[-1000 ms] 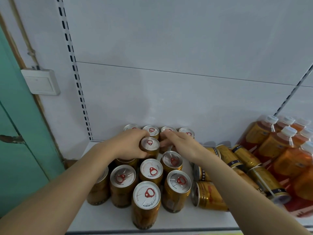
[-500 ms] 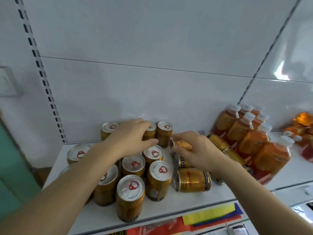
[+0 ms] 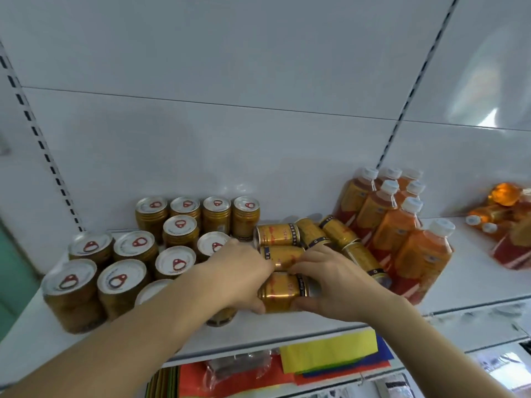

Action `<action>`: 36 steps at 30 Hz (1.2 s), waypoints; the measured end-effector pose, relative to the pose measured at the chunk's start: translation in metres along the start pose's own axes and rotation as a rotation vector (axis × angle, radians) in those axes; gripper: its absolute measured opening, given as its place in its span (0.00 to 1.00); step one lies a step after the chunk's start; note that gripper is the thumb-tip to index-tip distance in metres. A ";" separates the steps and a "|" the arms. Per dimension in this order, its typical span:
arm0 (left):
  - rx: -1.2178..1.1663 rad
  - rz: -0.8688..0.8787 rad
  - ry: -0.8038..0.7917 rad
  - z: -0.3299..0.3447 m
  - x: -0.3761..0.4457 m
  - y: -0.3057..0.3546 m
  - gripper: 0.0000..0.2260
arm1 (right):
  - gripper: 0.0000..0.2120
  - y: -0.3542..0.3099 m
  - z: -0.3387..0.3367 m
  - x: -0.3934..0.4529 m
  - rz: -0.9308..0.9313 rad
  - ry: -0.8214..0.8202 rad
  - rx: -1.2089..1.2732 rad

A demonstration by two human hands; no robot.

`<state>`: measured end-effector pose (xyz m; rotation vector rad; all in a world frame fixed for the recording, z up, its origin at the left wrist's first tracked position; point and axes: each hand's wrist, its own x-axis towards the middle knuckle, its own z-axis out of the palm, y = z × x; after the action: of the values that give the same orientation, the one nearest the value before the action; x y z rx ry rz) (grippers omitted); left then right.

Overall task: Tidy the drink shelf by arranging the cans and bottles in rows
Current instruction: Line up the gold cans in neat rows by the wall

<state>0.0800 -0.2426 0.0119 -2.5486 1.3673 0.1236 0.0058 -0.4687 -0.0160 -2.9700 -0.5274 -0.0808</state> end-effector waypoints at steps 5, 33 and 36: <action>-0.131 -0.102 -0.060 -0.001 0.001 0.005 0.31 | 0.29 0.035 -0.012 0.001 0.050 0.099 0.098; -0.565 -0.290 0.144 -0.008 -0.020 -0.026 0.36 | 0.27 0.012 -0.025 0.087 -0.130 0.054 0.128; -0.664 -0.319 0.152 -0.003 -0.017 -0.036 0.27 | 0.26 0.006 -0.027 0.104 -0.188 0.005 0.141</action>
<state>0.1006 -0.2102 0.0241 -3.3514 1.0655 0.3867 0.1045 -0.4430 0.0175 -2.7761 -0.7768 -0.0655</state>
